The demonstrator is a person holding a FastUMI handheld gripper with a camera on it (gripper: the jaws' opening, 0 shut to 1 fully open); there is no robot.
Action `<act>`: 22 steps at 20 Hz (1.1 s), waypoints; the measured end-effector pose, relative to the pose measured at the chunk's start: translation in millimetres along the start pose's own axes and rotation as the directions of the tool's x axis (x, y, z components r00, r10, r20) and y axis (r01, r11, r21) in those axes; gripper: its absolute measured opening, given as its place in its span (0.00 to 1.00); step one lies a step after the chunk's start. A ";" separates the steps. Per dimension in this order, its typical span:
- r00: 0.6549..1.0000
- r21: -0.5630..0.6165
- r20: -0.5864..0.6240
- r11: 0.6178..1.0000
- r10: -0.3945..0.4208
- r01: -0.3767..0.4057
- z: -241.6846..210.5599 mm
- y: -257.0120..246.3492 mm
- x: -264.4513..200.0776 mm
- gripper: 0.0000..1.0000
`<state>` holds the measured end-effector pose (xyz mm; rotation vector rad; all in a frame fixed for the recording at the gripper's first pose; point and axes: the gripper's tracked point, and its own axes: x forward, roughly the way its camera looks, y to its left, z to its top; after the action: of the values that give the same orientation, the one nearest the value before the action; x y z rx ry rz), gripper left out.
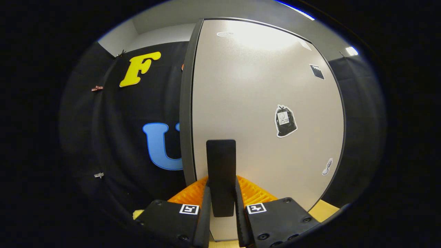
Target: Open the shoe cabinet door, grab the shoes and put them into the shoe cabinet, then close the shoe cabinet door.
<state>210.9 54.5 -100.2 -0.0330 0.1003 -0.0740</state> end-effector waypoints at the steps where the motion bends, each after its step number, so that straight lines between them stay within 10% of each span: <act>1: 1.000 -0.004 0.004 1.000 -0.003 0.003 0.5 0.1 -1.1 0.35; 22: 0.976 0.048 -0.040 0.976 0.212 -0.210 7.5 -53.9 -137.4 0.28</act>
<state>71.5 11.3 -77.2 0.0231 0.1461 0.1362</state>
